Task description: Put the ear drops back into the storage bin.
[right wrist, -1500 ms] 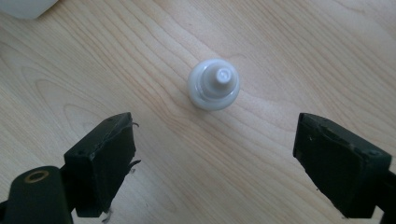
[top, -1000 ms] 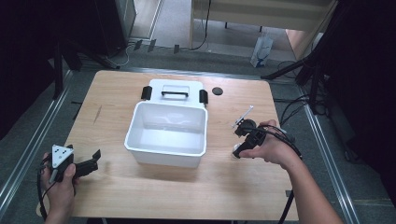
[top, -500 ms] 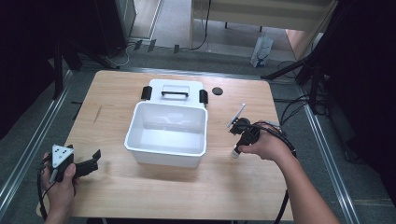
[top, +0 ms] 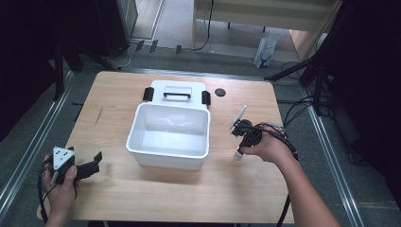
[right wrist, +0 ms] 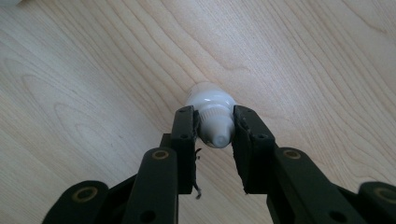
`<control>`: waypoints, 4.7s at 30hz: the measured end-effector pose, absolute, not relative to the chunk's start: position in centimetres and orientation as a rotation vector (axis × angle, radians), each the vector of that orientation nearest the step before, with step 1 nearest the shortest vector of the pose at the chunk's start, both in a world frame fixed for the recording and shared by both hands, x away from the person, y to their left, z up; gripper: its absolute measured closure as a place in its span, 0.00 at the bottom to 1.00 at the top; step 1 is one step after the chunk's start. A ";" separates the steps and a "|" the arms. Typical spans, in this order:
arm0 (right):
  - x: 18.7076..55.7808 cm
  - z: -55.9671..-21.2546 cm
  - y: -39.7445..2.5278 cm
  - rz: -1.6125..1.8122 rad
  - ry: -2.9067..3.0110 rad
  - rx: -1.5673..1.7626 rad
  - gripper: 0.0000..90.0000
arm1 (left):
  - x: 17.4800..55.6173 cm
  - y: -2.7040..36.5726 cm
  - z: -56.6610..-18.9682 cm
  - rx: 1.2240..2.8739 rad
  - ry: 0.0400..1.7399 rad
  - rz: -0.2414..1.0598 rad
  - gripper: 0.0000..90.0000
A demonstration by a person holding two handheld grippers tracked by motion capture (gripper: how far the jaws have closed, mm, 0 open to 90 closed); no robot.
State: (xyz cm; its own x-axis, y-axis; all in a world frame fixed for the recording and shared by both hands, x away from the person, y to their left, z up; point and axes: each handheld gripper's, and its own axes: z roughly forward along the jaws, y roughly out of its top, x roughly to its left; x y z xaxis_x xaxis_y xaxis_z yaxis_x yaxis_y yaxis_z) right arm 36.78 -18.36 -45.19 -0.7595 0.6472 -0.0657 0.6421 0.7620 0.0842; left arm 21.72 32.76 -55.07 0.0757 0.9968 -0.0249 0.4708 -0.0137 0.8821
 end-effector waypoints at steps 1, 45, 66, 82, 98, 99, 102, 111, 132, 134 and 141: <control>36.8 -45.2 -18.4 0.085 2.870 1.047 0.80 | 21.7 32.8 -55.1 1.590 1.498 0.871 0.03; 36.8 -31.3 -11.2 0.270 2.870 0.706 0.80 | 21.8 32.8 -55.1 1.589 1.500 0.865 0.03; 36.8 -32.2 -6.0 0.257 2.926 0.554 0.80 | 21.8 32.8 -55.1 1.591 1.497 0.866 0.03; 37.3 -36.2 -5.3 0.151 2.955 0.486 0.80 | 21.8 32.7 -55.1 1.596 1.494 0.865 0.03; 37.7 -39.6 -3.9 0.040 2.983 0.408 0.80 | 21.8 32.8 -55.1 1.595 1.492 0.863 0.03; 37.7 -39.8 -3.9 0.031 2.984 0.403 0.80 | 21.8 32.8 -55.1 1.594 1.492 0.864 0.03; 37.7 -40.4 -3.7 0.008 2.988 0.402 0.80 | 21.8 32.8 -55.1 1.595 1.492 0.864 0.03; 37.5 -42.1 -3.2 -0.053 2.971 0.314 0.80 | 21.8 32.7 -55.1 1.598 1.494 0.862 0.03; 37.3 -44.5 -1.9 -0.199 2.994 0.233 0.80 | 21.8 32.7 -55.1 1.613 1.487 0.861 0.03; 37.3 -44.6 -1.9 -0.200 2.995 0.233 0.80 | 21.8 32.7 -55.1 1.615 1.486 0.861 0.03; 37.4 -44.5 -2.0 -0.194 2.992 0.238 0.73 | 21.9 32.7 -55.1 1.615 1.487 0.861 0.03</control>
State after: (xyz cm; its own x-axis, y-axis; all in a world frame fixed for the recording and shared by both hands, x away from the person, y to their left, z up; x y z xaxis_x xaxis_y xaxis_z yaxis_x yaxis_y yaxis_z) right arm 37.38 -2.01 -44.52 -0.9786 0.1481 -0.1431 0.1653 0.9793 -0.1169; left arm 21.86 32.69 -55.08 0.0933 0.9955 -0.0175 0.4801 -0.0296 0.8767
